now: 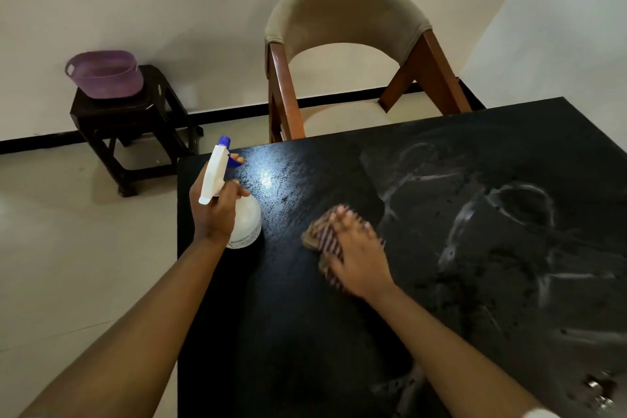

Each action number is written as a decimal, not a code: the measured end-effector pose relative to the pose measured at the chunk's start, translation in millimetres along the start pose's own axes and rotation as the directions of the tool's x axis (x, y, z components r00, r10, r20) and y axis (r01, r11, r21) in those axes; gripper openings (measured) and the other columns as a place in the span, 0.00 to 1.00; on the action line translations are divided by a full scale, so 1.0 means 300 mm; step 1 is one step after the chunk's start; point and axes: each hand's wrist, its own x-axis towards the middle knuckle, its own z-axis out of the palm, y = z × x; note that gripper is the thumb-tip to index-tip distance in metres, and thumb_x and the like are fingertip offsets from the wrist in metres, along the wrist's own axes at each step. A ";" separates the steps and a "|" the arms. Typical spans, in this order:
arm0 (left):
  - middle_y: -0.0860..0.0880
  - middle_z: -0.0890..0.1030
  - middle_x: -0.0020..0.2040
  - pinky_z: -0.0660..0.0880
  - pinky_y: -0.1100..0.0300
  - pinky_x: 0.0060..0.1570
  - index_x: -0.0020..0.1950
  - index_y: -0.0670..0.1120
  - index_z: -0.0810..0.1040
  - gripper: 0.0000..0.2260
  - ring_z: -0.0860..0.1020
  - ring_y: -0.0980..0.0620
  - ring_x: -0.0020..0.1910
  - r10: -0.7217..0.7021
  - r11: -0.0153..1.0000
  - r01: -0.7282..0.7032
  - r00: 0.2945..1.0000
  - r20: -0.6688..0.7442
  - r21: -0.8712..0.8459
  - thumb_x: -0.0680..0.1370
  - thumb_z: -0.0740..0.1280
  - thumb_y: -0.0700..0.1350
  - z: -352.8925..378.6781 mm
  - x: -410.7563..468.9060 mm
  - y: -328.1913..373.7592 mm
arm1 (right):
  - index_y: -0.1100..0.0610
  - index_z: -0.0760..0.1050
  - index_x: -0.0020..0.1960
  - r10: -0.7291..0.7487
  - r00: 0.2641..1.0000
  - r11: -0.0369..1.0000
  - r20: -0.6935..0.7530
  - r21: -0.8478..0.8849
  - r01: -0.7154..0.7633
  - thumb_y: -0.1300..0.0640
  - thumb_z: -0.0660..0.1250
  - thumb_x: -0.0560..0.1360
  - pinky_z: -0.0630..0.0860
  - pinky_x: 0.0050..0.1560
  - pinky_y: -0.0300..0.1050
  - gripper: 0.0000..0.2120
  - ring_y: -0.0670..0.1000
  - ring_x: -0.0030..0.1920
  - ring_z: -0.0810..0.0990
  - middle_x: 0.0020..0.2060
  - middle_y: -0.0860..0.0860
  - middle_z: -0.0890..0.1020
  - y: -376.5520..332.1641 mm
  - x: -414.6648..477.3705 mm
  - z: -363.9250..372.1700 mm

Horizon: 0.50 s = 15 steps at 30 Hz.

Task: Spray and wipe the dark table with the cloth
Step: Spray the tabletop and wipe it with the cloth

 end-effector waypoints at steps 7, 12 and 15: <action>0.44 0.83 0.47 0.73 0.61 0.29 0.55 0.39 0.79 0.17 0.77 0.51 0.25 -0.114 0.993 0.115 0.993 0.027 -0.025 0.70 0.58 0.31 -0.026 -0.059 0.064 | 0.58 0.56 0.77 0.209 0.976 0.978 0.056 -0.031 -0.208 0.38 0.47 0.75 0.51 0.75 0.55 0.36 0.55 0.76 0.55 0.76 0.56 0.58 0.025 0.033 -0.028; 0.45 0.83 0.48 0.74 0.61 0.29 0.57 0.39 0.79 0.16 0.73 0.48 0.25 -0.151 0.981 0.163 0.982 0.114 -0.108 0.72 0.61 0.32 -0.032 -0.226 0.129 | 0.56 0.63 0.75 -0.131 0.990 0.991 0.060 0.041 0.128 0.40 0.58 0.73 0.56 0.69 0.53 0.35 0.54 0.73 0.63 0.74 0.54 0.64 -0.110 -0.270 0.024; 0.46 0.83 0.49 0.75 0.61 0.31 0.57 0.38 0.79 0.15 0.73 0.51 0.25 -0.162 0.980 0.175 0.977 0.136 -0.091 0.72 0.62 0.36 -0.032 -0.333 0.160 | 0.54 0.61 0.75 -0.241 0.969 0.970 0.056 0.019 0.240 0.39 0.58 0.73 0.57 0.70 0.52 0.34 0.51 0.74 0.61 0.75 0.52 0.62 -0.076 -0.340 0.028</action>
